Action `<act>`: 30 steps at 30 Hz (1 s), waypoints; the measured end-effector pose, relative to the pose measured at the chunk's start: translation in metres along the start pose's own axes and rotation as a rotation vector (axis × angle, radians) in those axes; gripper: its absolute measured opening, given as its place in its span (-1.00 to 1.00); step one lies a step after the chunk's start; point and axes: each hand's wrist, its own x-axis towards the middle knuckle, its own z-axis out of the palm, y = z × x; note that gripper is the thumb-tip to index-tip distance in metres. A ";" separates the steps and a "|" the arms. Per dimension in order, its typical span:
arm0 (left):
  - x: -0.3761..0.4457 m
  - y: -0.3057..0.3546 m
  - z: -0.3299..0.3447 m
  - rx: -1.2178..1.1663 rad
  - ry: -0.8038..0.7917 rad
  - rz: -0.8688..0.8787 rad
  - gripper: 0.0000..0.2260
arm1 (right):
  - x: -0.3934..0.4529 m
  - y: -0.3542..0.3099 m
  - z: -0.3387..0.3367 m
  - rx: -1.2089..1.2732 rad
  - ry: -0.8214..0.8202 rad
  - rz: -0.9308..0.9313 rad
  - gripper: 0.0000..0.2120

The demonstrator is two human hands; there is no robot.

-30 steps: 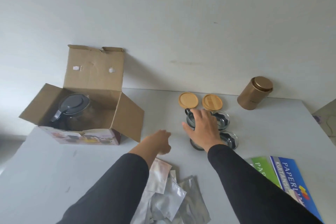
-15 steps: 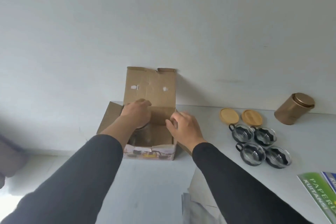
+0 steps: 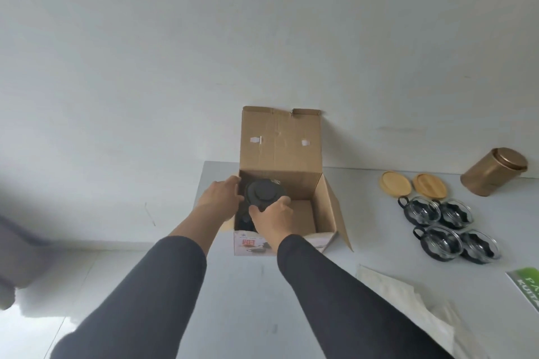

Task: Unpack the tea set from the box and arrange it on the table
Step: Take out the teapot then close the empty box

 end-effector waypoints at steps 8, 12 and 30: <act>0.000 0.002 -0.003 0.055 -0.016 -0.025 -0.60 | 0.000 -0.004 0.022 -0.101 -0.064 0.155 -0.41; -0.002 0.002 -0.005 0.052 -0.027 -0.033 -0.59 | -0.001 -0.008 0.018 -0.036 -0.059 0.198 -0.51; 0.003 -0.011 0.008 -0.119 0.006 -0.038 -0.59 | -0.002 -0.012 -0.007 0.479 -0.030 0.282 -0.63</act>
